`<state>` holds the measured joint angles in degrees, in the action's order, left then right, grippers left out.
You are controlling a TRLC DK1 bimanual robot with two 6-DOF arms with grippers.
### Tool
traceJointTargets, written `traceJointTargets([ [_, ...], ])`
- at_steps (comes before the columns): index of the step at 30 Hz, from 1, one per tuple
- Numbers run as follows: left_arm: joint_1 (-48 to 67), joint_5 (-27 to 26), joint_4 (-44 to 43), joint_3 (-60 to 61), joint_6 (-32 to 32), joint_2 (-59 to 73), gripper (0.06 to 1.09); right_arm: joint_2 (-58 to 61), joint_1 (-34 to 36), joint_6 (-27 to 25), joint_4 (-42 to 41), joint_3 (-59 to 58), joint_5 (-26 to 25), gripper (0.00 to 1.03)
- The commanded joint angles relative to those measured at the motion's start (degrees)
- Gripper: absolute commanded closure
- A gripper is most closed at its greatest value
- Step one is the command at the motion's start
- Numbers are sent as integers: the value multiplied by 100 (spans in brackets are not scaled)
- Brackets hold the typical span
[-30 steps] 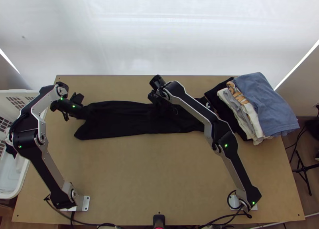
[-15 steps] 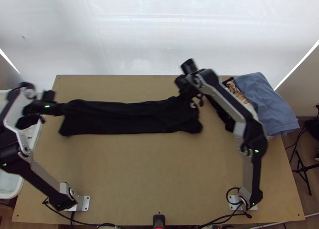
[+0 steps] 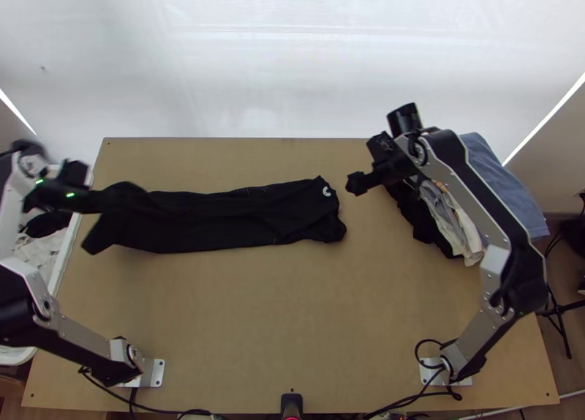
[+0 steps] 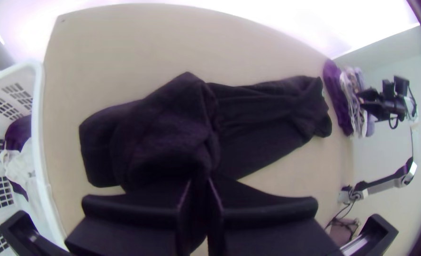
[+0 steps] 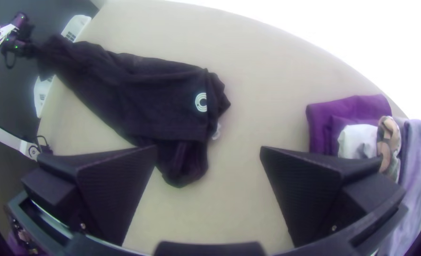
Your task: Fold the t-shirt
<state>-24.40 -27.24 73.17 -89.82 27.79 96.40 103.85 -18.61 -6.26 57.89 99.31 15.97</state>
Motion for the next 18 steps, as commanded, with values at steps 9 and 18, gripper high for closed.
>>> traceJointTargets([
  [9,3908,826,690,-1837,-1470,503,105,-1236,745,-51,-111,-1159,135,3],
  [18,4778,808,602,-3428,-1804,1970,105,-1965,1316,-130,-208,-1994,231,4],
])
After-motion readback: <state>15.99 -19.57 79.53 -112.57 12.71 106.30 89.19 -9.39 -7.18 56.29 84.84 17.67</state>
